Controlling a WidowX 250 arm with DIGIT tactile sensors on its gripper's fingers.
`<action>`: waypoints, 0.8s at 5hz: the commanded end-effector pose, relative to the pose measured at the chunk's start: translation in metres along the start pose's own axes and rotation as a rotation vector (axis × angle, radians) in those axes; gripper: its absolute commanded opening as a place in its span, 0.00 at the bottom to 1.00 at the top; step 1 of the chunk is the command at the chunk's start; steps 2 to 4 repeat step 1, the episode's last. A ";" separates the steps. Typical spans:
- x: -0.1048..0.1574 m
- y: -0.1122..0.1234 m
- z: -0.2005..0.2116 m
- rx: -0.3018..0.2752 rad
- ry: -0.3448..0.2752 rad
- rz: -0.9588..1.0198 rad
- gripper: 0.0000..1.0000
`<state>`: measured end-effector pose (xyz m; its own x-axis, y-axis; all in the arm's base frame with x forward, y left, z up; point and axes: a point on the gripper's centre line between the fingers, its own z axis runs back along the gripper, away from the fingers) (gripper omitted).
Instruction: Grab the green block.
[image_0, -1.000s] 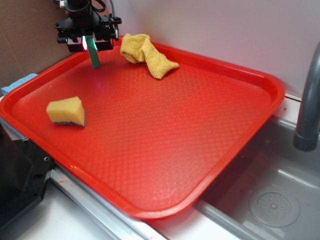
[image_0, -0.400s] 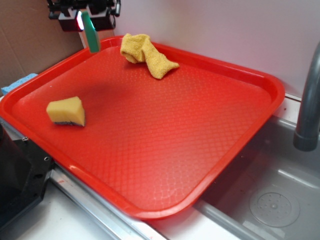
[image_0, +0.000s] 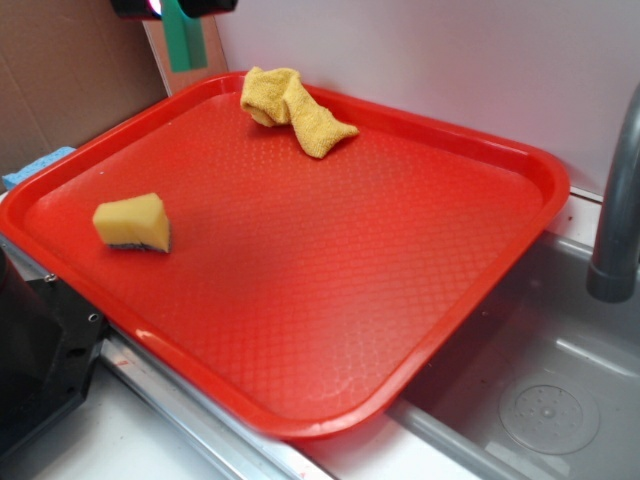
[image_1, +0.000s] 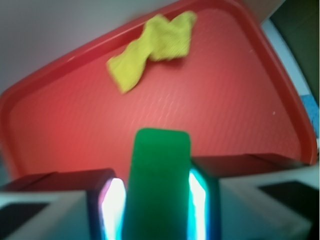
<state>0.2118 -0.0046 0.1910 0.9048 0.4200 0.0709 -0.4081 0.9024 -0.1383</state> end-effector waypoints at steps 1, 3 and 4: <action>-0.001 0.014 0.042 -0.081 -0.052 0.001 0.00; -0.001 0.014 0.042 -0.081 -0.052 0.001 0.00; -0.001 0.014 0.042 -0.081 -0.052 0.001 0.00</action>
